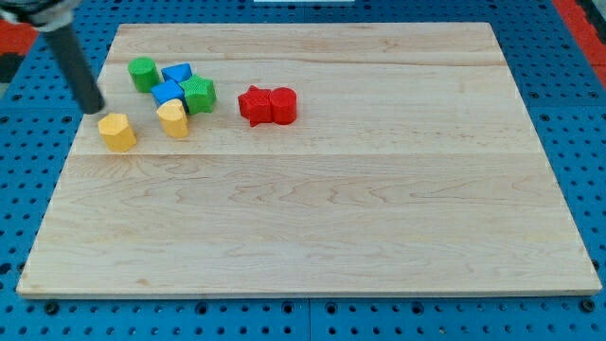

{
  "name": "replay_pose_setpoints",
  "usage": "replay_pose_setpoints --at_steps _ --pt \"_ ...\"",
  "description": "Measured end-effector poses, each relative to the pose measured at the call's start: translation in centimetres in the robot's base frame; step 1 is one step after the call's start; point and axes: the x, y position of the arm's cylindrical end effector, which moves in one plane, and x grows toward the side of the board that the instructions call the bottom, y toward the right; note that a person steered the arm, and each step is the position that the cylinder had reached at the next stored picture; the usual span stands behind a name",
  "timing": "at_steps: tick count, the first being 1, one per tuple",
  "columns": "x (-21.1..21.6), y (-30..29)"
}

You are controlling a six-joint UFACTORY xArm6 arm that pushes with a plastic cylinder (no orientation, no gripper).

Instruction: Move the green circle to the top of the blue triangle

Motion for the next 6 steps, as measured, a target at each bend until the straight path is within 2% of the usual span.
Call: replay_pose_setpoints --at_steps 1,3,4,5,6 --pt "-3.6 -0.4" --pt "-7.1 10.3" --pt "-9.2 8.1" --pt "-13.1 8.7" --pt "-13.2 13.9"
